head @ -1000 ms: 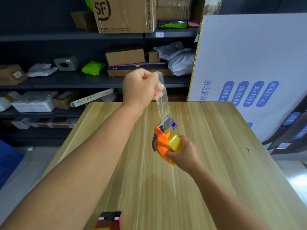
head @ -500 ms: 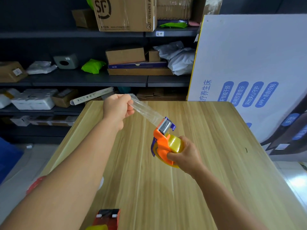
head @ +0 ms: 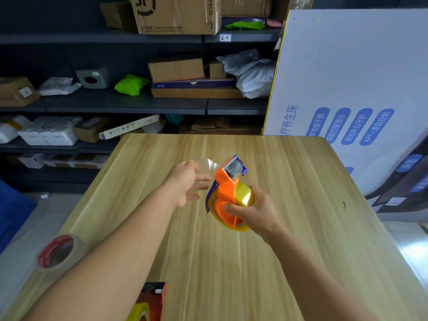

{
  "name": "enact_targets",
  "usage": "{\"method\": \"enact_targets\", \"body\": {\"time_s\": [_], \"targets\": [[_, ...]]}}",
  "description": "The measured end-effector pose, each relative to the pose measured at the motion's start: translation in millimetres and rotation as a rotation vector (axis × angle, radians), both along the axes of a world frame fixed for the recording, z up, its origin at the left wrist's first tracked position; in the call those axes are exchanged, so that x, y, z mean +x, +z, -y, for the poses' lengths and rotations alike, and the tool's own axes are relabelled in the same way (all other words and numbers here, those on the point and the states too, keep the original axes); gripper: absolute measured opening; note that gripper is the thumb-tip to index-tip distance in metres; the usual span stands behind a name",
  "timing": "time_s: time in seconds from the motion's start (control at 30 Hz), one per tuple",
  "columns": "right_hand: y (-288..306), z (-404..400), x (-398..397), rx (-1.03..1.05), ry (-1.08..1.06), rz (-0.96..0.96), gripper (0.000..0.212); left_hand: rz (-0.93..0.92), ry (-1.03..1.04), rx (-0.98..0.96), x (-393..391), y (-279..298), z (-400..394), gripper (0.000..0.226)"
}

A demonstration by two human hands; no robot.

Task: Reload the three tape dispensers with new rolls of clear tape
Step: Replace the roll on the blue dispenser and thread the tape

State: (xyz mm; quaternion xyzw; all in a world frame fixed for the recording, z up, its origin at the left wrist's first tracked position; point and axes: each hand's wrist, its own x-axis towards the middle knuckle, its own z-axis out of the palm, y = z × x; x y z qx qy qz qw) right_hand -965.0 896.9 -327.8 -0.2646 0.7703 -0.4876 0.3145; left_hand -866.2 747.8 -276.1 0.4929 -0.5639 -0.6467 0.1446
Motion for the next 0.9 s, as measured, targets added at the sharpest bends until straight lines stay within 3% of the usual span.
{"method": "enact_targets", "body": {"time_s": [0.2,0.3,0.4,0.47,0.6,0.67,0.8,0.9], "targets": [[5.9,2.0,2.8,-0.011,-0.035,-0.036,0.060,-0.061,-0.044,0.027,-5.1,-10.1,-14.9,0.021],[19.1,2.5,4.3,0.054,0.031,-0.145,0.065,-0.056,-0.058,0.047,-3.8,-14.1,-16.3,0.024],[32.0,8.3,5.0,0.227,0.130,-0.386,0.034,-0.091,-0.050,0.093,-6.1,-15.1,-19.8,0.019],[35.4,11.3,5.6,0.297,0.170,-0.498,0.034,-0.134,-0.031,0.124,-9.8,-11.0,-19.1,0.017],[24.0,8.3,3.0,0.332,0.162,-0.385,0.025,-0.160,-0.026,0.102,-13.8,1.9,-13.7,0.016],[16.2,5.9,4.3,0.357,0.181,-0.340,0.028,-0.200,0.028,-0.010,-15.2,10.8,-7.1,0.018],[7.2,2.7,6.2,0.394,0.185,-0.319,0.046,-0.231,0.070,-0.478,-15.7,41.1,9.3,0.026],[6.4,3.1,5.6,0.357,0.154,-0.305,0.049,-0.281,0.040,-0.723,-18.2,65.9,5.6,0.028]]}}
